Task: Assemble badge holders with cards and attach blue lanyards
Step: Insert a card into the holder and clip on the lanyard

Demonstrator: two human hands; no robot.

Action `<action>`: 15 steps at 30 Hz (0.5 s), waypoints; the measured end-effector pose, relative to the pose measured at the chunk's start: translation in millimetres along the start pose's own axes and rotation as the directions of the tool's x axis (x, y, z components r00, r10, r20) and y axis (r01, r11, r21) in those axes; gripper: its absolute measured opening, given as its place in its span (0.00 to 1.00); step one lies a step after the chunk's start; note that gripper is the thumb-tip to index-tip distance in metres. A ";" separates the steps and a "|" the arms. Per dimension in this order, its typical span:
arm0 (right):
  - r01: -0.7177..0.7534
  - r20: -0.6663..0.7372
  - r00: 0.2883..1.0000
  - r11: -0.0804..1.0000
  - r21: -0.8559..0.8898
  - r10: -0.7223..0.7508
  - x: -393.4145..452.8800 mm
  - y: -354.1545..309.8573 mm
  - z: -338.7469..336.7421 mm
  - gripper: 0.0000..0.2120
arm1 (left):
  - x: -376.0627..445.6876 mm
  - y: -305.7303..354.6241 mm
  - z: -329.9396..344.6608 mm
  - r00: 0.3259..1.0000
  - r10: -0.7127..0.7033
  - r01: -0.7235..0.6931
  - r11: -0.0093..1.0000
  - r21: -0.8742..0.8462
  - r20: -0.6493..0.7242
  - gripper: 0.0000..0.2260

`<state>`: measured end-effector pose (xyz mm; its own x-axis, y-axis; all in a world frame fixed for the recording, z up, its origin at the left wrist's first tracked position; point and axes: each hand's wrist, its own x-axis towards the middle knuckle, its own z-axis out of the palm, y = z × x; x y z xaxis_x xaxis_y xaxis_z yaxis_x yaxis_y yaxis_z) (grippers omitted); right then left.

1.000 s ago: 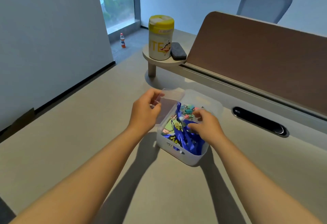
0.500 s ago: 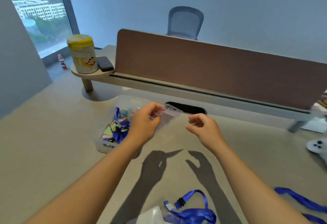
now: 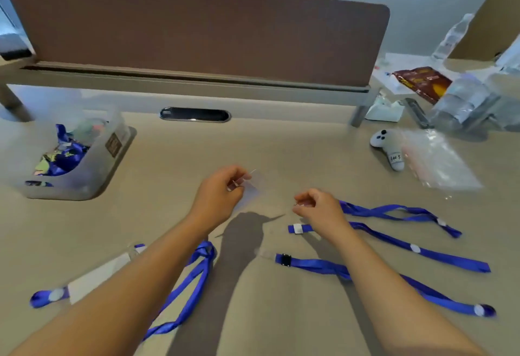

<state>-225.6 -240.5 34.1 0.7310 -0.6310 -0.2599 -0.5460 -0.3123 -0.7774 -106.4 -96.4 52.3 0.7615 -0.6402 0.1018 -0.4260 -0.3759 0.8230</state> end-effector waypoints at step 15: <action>0.127 0.276 0.961 0.878 -0.461 0.006 -10.8 42.2 48.4 0.06 | -12.9 -26.2 21.8 0.994 -0.097 0.100 0.994 0.046 -0.048 0.09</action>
<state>-236.7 -212.5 -23.7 0.8121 -0.4126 -0.4126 -0.5757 -0.6816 -0.4517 -115.7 -92.9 17.2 0.8217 -0.5679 0.0475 -0.3702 -0.4685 0.8022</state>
